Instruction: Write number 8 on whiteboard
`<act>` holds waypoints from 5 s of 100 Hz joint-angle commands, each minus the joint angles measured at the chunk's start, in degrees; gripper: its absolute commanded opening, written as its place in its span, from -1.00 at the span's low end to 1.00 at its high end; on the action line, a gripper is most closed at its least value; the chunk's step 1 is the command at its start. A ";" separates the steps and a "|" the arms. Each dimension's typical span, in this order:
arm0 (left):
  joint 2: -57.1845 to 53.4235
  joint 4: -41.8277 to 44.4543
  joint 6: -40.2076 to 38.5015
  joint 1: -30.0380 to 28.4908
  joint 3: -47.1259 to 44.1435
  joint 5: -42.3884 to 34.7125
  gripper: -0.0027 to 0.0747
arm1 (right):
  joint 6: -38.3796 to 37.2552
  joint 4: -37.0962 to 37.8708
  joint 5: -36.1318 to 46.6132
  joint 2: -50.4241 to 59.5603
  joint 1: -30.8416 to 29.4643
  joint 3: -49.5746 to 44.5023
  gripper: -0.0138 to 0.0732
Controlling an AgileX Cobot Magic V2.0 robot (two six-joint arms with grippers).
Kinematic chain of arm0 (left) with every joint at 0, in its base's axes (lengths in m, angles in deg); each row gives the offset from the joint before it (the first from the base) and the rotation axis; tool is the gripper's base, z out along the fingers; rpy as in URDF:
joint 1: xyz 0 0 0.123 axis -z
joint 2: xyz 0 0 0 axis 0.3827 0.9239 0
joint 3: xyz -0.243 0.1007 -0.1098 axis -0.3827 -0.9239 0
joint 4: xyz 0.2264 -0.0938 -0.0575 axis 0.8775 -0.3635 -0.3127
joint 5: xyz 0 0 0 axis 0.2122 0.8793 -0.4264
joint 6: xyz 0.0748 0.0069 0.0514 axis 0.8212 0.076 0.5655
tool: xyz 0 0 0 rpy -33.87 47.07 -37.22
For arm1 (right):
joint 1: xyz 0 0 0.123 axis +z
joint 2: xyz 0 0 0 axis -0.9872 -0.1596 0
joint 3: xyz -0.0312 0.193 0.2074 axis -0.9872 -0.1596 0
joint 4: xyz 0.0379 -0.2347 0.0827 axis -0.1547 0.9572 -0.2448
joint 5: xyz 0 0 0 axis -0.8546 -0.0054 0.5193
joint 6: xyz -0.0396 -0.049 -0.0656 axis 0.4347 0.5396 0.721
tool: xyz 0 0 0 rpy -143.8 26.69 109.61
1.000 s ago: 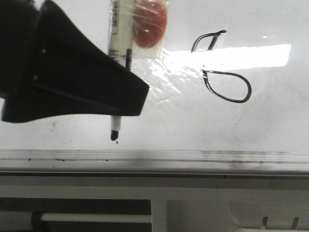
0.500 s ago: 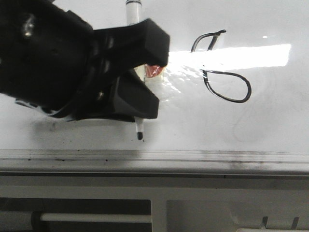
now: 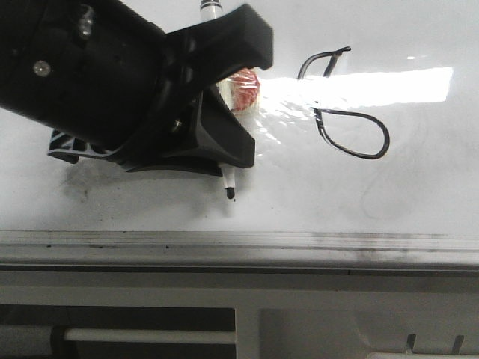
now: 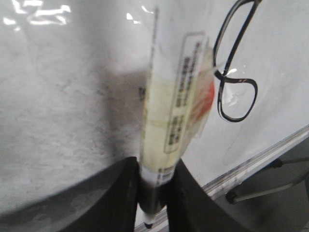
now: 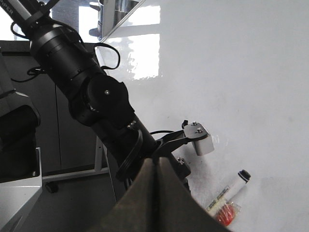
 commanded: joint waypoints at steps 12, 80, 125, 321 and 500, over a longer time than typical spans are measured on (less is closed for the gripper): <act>-0.29 3.09 -0.53 -1.50 2.94 -8.04 -0.99 | 0.02 -0.04 4.19 0.39 0.08 1.94 -0.83; 3.76 2.40 -0.53 -1.62 3.31 -13.30 -0.74 | 0.02 0.31 4.66 0.39 0.08 1.94 -0.83; 3.76 0.92 -0.53 -1.62 3.31 -16.27 0.28 | 0.02 0.31 6.67 0.29 0.08 1.94 -0.83; -56.11 12.83 6.88 -1.60 -23.92 -6.02 -0.98 | -21.00 32.27 -11.41 32.54 0.08 -19.37 -0.78; -81.51 83.39 -51.46 -34.53 -44.90 14.53 -0.98 | -21.00 32.27 -11.30 32.43 0.08 -19.37 -0.78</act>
